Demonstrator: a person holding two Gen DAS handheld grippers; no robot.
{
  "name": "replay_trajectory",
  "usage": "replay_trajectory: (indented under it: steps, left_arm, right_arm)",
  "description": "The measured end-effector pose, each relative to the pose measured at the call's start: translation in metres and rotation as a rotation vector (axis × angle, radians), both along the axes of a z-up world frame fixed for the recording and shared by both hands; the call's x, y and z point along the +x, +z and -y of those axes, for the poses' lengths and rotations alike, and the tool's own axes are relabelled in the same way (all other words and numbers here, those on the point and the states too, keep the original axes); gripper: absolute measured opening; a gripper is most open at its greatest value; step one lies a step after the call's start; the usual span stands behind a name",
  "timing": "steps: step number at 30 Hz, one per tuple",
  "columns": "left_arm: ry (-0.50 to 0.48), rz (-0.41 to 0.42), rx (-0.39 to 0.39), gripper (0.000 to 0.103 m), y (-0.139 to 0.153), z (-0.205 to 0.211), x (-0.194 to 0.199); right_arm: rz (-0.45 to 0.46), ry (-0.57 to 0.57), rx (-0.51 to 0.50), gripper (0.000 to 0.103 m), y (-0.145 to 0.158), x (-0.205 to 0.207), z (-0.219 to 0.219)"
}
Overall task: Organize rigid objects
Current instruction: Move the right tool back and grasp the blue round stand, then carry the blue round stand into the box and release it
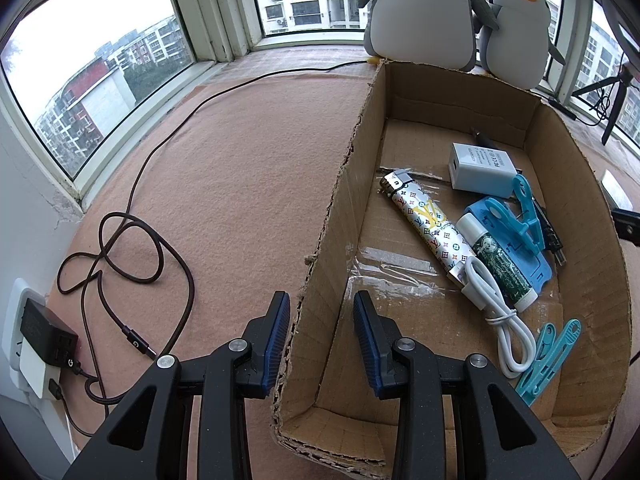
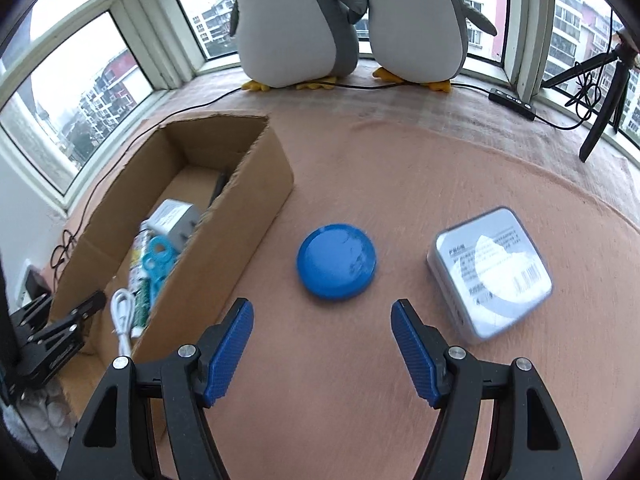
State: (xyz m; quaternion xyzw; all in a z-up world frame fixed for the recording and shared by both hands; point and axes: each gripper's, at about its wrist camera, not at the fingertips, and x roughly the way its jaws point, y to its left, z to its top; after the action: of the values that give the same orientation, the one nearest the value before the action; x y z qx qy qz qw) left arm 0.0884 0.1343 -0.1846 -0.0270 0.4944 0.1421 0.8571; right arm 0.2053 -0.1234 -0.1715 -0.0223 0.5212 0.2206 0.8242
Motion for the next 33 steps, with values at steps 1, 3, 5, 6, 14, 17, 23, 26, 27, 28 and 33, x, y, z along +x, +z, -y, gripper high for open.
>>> replay_trajectory:
  steps: [1,3,5,6,14,17,23,26,27,28,33]
  left_arm:
    - [0.0,0.0,0.0,0.036,0.0,0.0,0.0]
    - [0.001,0.0,-0.001,0.036,-0.001,0.0,0.001]
    - [0.0,-0.001,0.0,0.036,-0.001,0.0,0.001]
    - [0.0,-0.001,0.0,0.036,-0.001,0.0,0.001]
    - [0.0,-0.001,0.0,0.036,-0.001,0.0,0.001]
    - [0.0,-0.001,0.001,0.036,-0.001,0.0,0.001]
    - [0.001,-0.001,0.0,0.036,-0.001,0.0,0.001]
    - [-0.001,-0.001,0.001,0.036,-0.001,0.0,0.001]
    - [-0.001,-0.001,0.001,0.036,-0.001,0.0,0.001]
    - [0.0,-0.001,0.001,0.036,-0.001,-0.001,0.001]
    - [0.0,0.0,0.0,0.036,-0.001,-0.001,0.001]
  right_arm:
    - [0.0,-0.002,-0.006,0.068,-0.002,0.003,-0.001]
    - [-0.003,-0.002,-0.016,0.068,-0.005,0.009,-0.002]
    - [-0.001,-0.001,-0.032,0.068,-0.008,0.016,-0.004]
    - [-0.003,-0.002,-0.038,0.068,-0.009,0.019,-0.005]
    - [-0.01,0.02,-0.087,0.068,-0.018,0.031,-0.017]
    - [-0.013,0.025,-0.112,0.068,-0.022,0.034,-0.022]
    - [0.003,0.041,-0.172,0.058,-0.023,0.034,-0.029]
    - [0.009,0.046,-0.182,0.047,-0.022,0.033,-0.03]
    - [0.009,0.048,-0.184,0.046,-0.021,0.032,-0.03]
    - [0.008,0.05,-0.187,0.046,-0.021,0.032,-0.03]
    - [0.006,0.048,-0.176,0.046,-0.02,0.028,-0.028]
